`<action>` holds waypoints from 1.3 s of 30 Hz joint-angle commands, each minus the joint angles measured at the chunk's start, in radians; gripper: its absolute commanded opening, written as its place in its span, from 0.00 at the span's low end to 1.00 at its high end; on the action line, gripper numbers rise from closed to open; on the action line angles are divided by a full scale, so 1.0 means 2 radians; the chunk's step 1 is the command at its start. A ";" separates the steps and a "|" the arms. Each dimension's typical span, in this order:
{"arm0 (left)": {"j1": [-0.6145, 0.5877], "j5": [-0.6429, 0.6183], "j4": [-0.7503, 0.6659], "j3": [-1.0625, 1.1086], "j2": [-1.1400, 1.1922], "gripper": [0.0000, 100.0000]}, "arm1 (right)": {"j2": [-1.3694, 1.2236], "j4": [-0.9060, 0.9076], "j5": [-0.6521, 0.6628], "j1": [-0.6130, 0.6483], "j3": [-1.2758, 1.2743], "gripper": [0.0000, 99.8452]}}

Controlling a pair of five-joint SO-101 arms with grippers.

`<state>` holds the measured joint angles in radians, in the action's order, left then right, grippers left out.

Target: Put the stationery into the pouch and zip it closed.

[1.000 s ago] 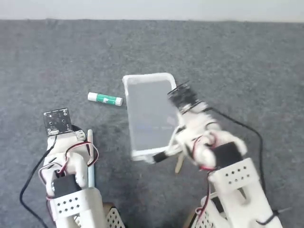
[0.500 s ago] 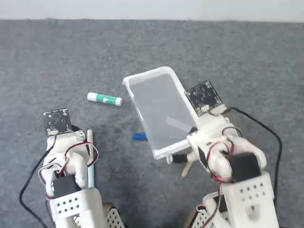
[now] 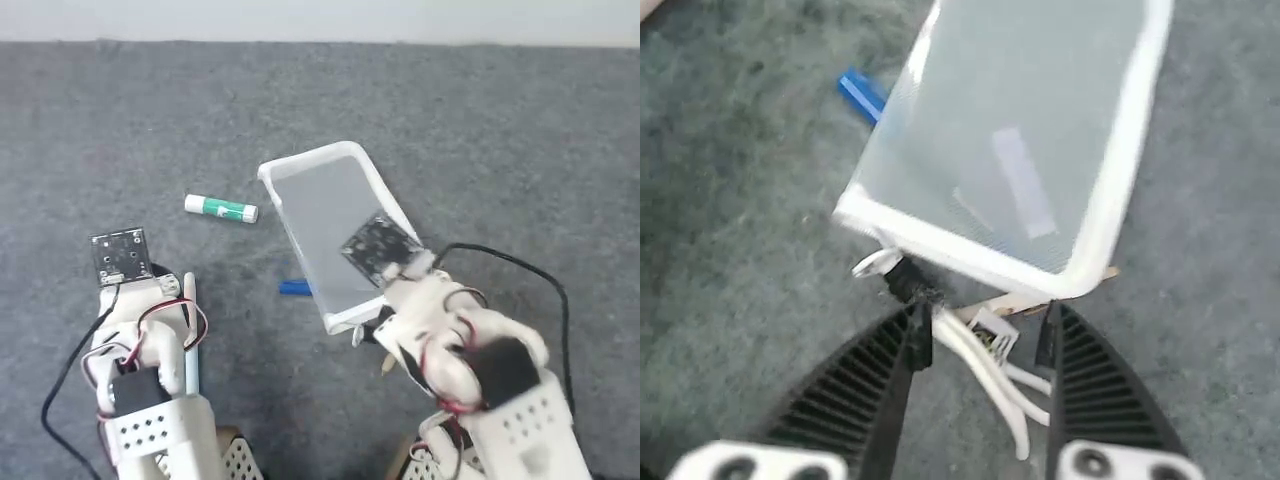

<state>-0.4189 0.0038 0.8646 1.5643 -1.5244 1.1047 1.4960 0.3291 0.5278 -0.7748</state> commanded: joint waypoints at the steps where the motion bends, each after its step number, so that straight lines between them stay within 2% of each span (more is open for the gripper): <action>1: -0.001 -0.008 -0.002 -0.029 -0.008 0.01 | -0.063 0.003 0.018 0.018 0.024 0.19; 10: -0.001 -0.008 -0.008 -0.023 -0.008 0.01 | -0.157 -0.079 0.041 0.046 -0.027 0.19; 17: -0.003 -0.008 -0.035 -0.005 -0.008 0.01 | -0.194 -0.085 0.043 0.061 -0.031 0.19; 24: -0.004 -0.008 -0.035 -0.005 -0.008 0.01 | -0.248 -0.139 0.075 0.061 -0.056 0.19; 34: -0.004 -0.008 -0.032 -0.005 -0.008 0.01 | -0.332 -0.158 0.134 0.061 -0.058 0.19; 39: -0.004 -0.008 -0.032 -0.005 -0.008 0.01 | -0.366 -0.166 0.141 0.059 -0.055 0.19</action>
<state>-0.4189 0.0008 0.8232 1.5658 -1.5244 0.4020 1.1722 0.5900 0.6429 -0.8945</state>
